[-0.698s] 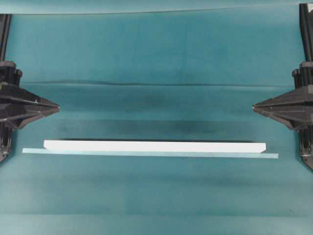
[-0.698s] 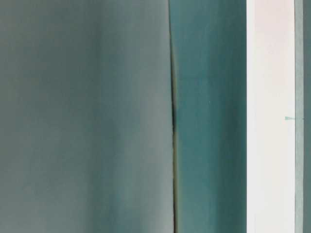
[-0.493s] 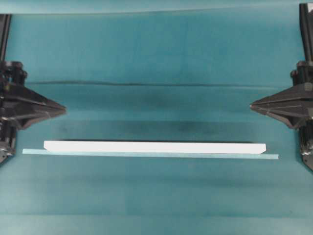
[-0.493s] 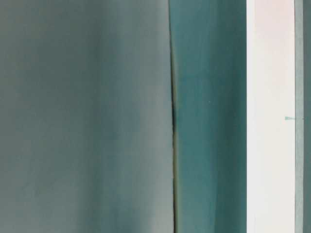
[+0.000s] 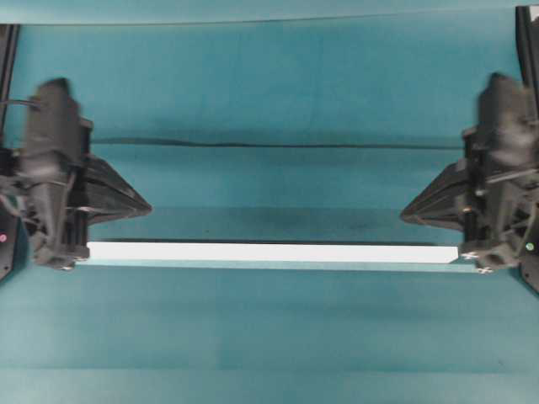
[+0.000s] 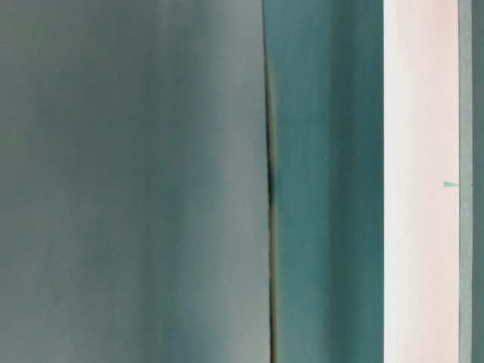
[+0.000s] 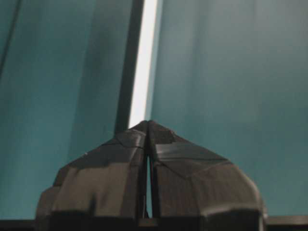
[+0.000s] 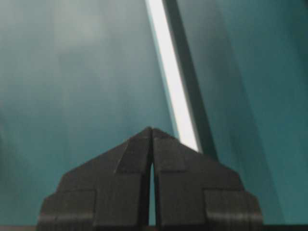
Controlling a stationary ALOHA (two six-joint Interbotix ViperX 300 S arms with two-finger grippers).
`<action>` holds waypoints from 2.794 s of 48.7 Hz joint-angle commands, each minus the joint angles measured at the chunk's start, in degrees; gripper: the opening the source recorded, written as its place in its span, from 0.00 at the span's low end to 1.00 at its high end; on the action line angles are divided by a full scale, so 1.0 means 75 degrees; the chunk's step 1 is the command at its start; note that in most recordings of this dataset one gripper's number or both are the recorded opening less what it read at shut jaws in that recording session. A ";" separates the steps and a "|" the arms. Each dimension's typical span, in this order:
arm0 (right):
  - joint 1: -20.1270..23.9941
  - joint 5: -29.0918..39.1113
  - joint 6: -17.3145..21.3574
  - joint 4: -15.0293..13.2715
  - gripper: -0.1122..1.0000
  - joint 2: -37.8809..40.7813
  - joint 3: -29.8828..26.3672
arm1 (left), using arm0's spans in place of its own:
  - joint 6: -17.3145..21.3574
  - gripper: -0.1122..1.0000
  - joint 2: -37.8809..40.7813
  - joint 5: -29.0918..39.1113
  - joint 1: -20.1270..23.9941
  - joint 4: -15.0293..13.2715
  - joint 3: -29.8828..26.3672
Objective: Lift a wooden board with both hands.
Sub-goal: 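Move both grippers inward over the two ends of the white board, then lower both open grippers down onto the white board near each end, then close both grippers on the white board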
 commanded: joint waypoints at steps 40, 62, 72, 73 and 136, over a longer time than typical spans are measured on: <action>0.0141 0.2906 -0.1324 -0.0645 0.25 0.3094 -0.2344 | 0.0762 0.10 0.1887 0.2473 -0.0270 0.0117 -0.1664; 0.0152 0.2906 -0.0961 -0.0891 0.94 0.3188 -0.2098 | 0.0633 0.98 0.2109 0.2309 -0.0234 0.0117 -0.1113; 0.0176 0.2555 -0.0879 -0.0902 0.94 0.3363 -0.1711 | 0.0598 0.99 0.2320 0.1324 -0.0164 0.0129 -0.0504; 0.0176 0.2484 -0.0879 -0.0902 0.94 0.3387 -0.1664 | 0.0598 0.99 0.2355 0.1219 -0.0141 0.0117 -0.0434; 0.0469 0.0105 -0.0879 -0.0902 0.94 0.5191 -0.0797 | 0.0691 0.99 0.4348 -0.0891 0.0082 0.0117 0.0340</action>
